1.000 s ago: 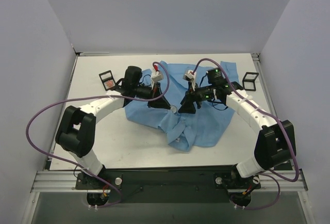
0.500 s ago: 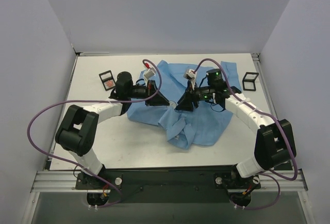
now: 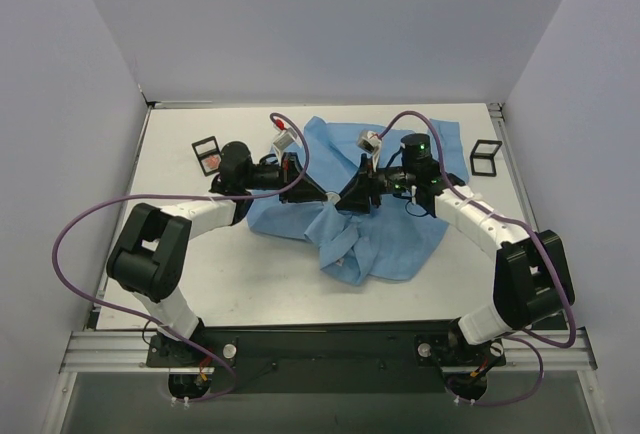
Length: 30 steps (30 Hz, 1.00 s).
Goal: Remove the brooch from the garment
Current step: Remove the brooch from the clothes.
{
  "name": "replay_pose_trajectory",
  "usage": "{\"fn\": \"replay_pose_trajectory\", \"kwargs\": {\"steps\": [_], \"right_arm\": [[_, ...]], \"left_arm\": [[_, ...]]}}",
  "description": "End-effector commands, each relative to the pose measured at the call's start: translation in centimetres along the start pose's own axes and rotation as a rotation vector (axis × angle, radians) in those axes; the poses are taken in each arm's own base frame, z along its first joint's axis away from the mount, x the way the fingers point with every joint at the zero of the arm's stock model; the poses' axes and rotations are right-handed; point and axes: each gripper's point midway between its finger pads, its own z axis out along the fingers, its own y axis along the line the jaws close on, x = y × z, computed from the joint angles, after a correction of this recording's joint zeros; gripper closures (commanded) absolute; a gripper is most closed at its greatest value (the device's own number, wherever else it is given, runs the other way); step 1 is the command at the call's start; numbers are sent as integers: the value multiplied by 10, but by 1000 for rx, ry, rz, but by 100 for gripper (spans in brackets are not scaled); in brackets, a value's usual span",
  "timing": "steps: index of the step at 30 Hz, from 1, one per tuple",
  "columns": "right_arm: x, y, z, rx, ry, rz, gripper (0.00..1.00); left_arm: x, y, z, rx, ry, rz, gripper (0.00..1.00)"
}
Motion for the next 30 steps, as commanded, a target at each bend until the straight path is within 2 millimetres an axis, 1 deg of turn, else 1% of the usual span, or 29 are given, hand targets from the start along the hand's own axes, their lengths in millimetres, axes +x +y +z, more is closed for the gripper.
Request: {"fn": "replay_pose_trajectory", "kwargs": {"steps": [1, 2, 6, 10, 13, 17, 19, 21, 22, 24, 25, 30], "right_arm": [[-28, 18, 3, -72, -98, -66, 65], [-33, 17, 3, -75, -118, -85, 65], [-30, 22, 6, -100, -109, -75, 71], [-23, 24, 6, -119, -94, -74, 72], [-21, 27, 6, -134, -87, -71, 76], [-19, 27, 7, -138, -85, -72, 75], [-17, 26, 8, -134, -87, -73, 75], [-20, 25, 8, -123, -105, -45, 74], [-25, 24, 9, -121, -141, -71, 74], [-32, 23, 9, -118, -183, -63, 73], [-39, 24, 9, -128, -213, -52, 73], [-49, 27, 9, -148, -262, -39, 73]], "left_arm": [[-17, -13, -2, 17, -44, 80, 100], [-17, -14, -1, 19, -44, 79, 100], [-18, -14, -2, 19, -49, 80, 100], [-22, -13, -6, 11, -65, 75, 100], [-25, -12, -9, 11, -83, 66, 100], [-33, -11, -16, 11, -119, 70, 100], [-33, -10, -18, 11, -123, 52, 100], [-32, -9, -18, 8, -129, 50, 100], [-32, -10, -18, 8, -130, 50, 100], [-31, -9, -18, 4, -133, 48, 100], [-31, -9, -18, 5, -134, 48, 100], [-32, -11, -18, 5, -138, 50, 100]]}}
